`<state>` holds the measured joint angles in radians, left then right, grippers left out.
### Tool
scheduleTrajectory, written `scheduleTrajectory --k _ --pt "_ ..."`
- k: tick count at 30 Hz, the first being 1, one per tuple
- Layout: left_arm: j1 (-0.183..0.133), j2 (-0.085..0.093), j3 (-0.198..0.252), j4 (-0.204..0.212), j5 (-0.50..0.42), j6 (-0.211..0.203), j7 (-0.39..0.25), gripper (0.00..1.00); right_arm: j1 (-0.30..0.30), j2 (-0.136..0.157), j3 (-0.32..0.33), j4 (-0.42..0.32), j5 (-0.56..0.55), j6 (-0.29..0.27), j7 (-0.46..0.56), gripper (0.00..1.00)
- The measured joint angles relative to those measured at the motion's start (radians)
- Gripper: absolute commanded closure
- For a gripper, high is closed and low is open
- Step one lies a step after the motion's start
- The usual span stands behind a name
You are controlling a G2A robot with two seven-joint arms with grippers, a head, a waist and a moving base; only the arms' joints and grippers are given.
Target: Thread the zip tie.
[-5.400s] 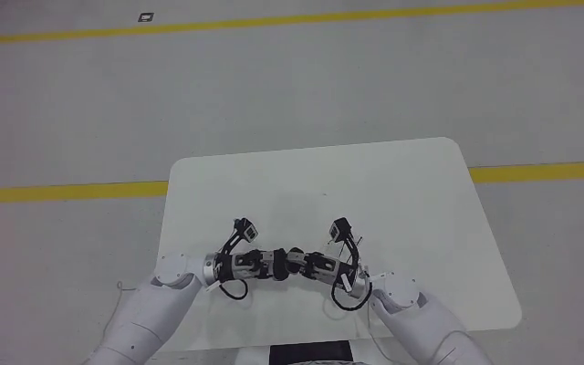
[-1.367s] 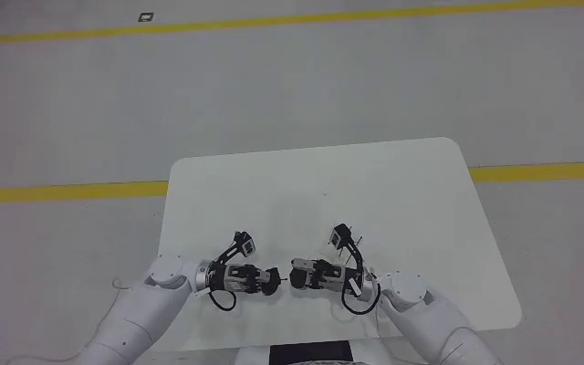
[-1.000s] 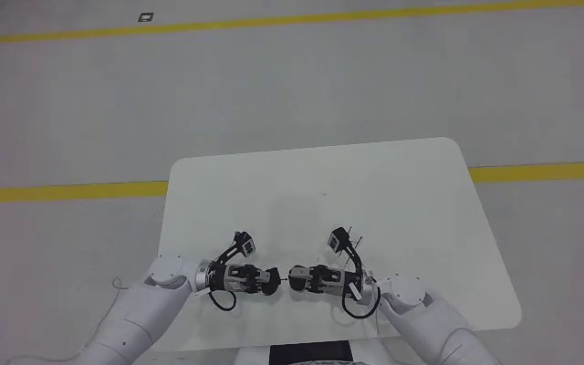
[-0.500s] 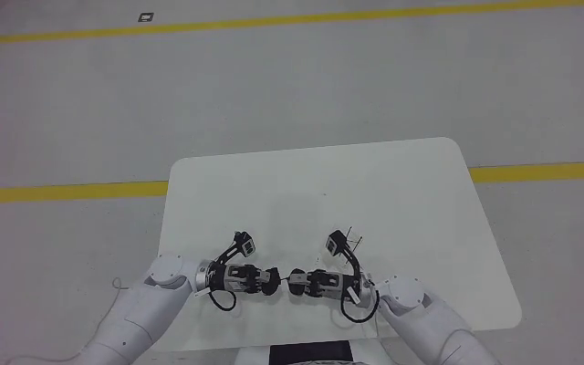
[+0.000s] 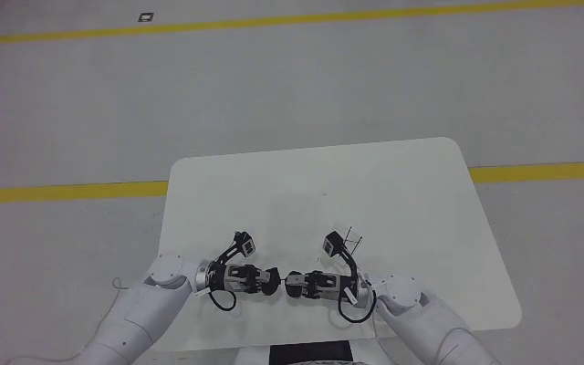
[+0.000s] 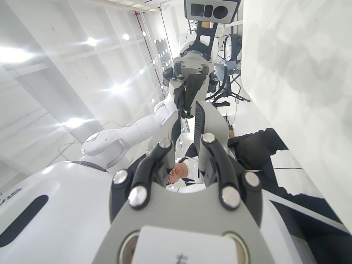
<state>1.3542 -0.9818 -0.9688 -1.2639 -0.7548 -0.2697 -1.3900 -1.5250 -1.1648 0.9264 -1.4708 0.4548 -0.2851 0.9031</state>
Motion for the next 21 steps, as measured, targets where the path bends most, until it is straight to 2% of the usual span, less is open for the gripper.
scheduleTrajectory --k 7,14,21 --pt "0.0 0.0 0.0 0.0 0.0 0.0 0.0 1.0 0.002 -0.001 -0.007 0.006 0.014 0.006 -0.008 0.85" --pt "0.0 0.0 0.0 0.0 0.0 0.0 0.0 1.0 0.007 -0.002 -0.012 0.017 0.037 0.009 -0.005 0.92" --pt "0.0 0.0 0.0 0.0 0.0 0.0 0.0 1.0 0.01 -0.001 -0.014 0.019 0.042 0.013 -0.005 0.92"
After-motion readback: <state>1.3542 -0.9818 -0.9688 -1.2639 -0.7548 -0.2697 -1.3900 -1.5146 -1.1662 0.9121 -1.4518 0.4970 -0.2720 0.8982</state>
